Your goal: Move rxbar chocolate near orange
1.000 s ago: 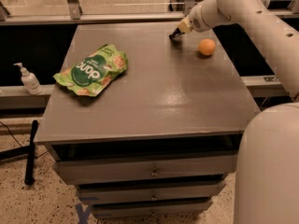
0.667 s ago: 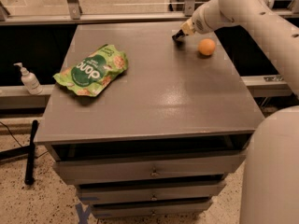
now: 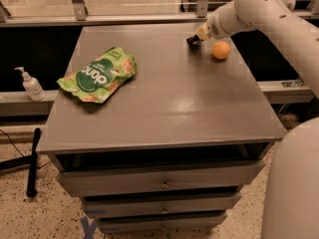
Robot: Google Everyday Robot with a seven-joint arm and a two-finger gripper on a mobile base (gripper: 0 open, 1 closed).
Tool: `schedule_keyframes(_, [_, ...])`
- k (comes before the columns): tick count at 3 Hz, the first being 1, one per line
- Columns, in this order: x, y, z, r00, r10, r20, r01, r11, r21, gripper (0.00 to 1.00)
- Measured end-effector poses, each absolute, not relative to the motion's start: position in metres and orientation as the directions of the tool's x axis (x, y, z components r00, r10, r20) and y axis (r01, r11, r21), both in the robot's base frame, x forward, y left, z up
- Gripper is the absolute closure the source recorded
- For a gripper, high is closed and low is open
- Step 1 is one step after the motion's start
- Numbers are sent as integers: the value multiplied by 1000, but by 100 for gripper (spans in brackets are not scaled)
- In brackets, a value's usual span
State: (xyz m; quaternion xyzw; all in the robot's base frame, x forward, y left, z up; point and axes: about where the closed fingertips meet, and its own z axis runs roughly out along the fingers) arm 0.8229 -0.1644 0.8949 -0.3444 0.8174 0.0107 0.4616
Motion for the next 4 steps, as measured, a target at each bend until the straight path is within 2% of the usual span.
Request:
schedule_keyframes(2, [819,-164,891,-350,-550,-758,-570,767,-293,12])
schedule_keyframes(3, [818,-165,891,-352,-549,-758,-570,768,-292,0])
schedule_keyframes(4, [819,-167,895,-348,-542,-765,-562,774,-293,0])
